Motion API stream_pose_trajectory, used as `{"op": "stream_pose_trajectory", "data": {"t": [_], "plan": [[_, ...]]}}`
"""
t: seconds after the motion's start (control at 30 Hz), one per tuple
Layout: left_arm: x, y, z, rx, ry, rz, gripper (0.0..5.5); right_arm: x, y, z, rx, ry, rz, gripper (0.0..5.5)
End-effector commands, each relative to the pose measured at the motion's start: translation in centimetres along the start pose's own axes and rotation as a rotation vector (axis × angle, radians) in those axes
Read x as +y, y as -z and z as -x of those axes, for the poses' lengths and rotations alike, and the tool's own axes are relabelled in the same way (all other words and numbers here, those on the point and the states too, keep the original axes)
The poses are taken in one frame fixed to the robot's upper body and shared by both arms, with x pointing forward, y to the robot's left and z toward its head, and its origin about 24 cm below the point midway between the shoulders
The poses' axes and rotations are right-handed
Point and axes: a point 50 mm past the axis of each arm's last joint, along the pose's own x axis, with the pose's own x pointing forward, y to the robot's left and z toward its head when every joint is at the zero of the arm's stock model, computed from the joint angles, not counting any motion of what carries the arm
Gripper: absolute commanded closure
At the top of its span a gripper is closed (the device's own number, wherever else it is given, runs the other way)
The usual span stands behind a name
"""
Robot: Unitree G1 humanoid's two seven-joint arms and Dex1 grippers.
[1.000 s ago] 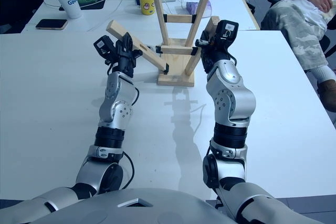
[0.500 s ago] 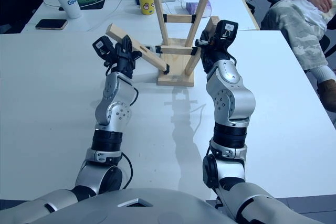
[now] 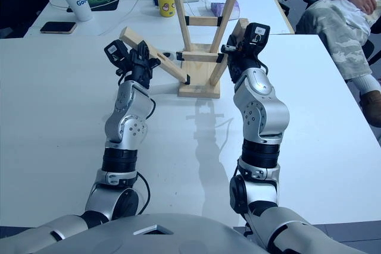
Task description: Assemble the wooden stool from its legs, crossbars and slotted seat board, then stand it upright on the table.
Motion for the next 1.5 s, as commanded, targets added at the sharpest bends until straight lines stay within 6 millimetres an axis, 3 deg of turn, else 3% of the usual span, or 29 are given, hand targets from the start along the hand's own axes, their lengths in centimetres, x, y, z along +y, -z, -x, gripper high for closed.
{"op": "stream_pose_trajectory", "data": {"t": [0.03,0.63,1.5], "plan": [[0.2,2.2,0.5,0.126,-0.028,-0.117,4.46,-0.3,1.2,-0.1,0.063,0.024,-0.002,4.45],[-1.6,1.3,-0.3,0.159,0.067,-0.200,4.46,-0.1,1.4,0.0,0.055,0.026,0.002,4.45],[-3.5,4.1,0.0,0.273,0.243,-0.447,4.46,-0.2,1.9,0.0,0.066,0.029,-0.012,4.45]]}}
